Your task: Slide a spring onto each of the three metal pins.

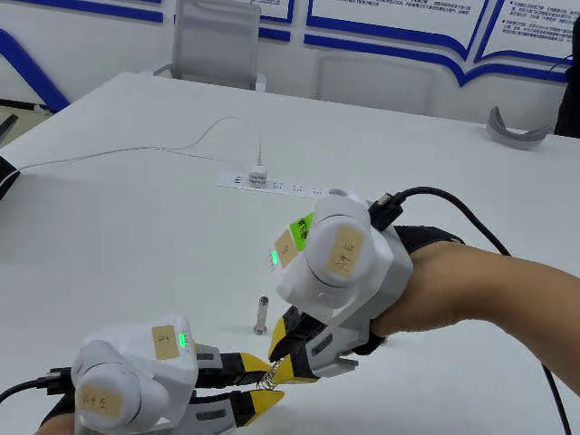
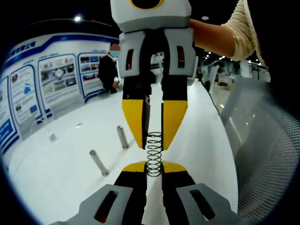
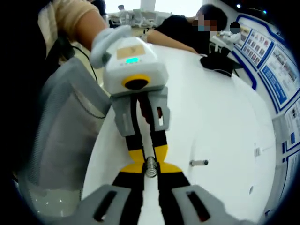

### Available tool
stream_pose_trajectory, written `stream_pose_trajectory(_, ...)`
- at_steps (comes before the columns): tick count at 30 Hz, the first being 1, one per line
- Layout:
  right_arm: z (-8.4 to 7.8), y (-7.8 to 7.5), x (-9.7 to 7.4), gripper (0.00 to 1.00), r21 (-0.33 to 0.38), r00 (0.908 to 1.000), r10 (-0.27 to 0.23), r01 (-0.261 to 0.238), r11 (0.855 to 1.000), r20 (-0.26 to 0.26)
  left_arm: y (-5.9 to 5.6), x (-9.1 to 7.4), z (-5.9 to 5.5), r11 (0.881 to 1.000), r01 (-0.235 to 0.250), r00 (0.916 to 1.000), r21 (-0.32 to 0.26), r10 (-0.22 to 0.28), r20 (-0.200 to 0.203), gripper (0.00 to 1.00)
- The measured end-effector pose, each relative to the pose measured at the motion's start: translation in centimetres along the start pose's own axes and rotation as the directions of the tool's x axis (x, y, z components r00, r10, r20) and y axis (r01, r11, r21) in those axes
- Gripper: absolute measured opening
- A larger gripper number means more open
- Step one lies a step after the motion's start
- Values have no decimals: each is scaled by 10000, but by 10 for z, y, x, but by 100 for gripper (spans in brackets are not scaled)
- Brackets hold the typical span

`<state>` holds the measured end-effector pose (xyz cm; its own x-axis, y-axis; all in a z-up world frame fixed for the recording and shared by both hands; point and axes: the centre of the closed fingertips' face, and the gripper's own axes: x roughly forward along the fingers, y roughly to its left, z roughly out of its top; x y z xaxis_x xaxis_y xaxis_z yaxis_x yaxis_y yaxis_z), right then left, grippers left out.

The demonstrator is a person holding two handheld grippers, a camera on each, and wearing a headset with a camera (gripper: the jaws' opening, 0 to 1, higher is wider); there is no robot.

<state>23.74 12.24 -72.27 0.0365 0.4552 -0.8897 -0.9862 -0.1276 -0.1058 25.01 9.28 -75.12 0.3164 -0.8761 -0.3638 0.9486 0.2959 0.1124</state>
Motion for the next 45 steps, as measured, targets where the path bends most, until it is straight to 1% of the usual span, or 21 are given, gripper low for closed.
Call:
stream_pose_trajectory(6,1,-2,0,12,121,10000,-28,27,9999,81,1,0,0,10000,-28,10000,-31,28,53,11)
stream_pose_trajectory(11,-1,-3,-2,16,331,9999,-53,48,9994,150,2,0,0,9999,-67,9999,-98,68,102,11)
stream_pose_trajectory(13,-3,-4,-2,16,410,9999,-80,73,9991,147,2,0,1,9999,-86,9999,-117,88,136,11)
stream_pose_trajectory(18,-4,-6,1,16,606,9993,-170,150,9981,335,5,-2,5,9994,-159,9993,-316,169,333,11)
stream_pose_trajectory(24,-5,-7,2,15,856,9987,-141,99,9963,485,6,-3,10,9989,-201,9983,-414,224,545,11)
stream_pose_trajectory(27,-4,-7,2,13,898,9985,-140,92,9959,526,6,-3,11,9990,-186,9981,-399,209,579,11)
stream_pose_trajectory(32,-3,-7,2,12,962,9982,-69,12,9954,590,5,-2,13,9989,-156,9976,-450,186,671,11)
stream_pose_trajectory(39,-3,-9,2,12,839,9987,-82,40,9965,499,7,-2,13,9985,-279,9972,-471,311,685,12)
stream_pose_trajectory(42,-3,-11,2,12,823,9989,-105,68,9966,451,9,-2,10,9973,-378,9972,-624,417,627,17)
stream_pose_trajectory(45,-3,-14,1,12,797,9990,-132,97,9968,432,10,-3,8,9967,-421,9972,-689,462,592,19)
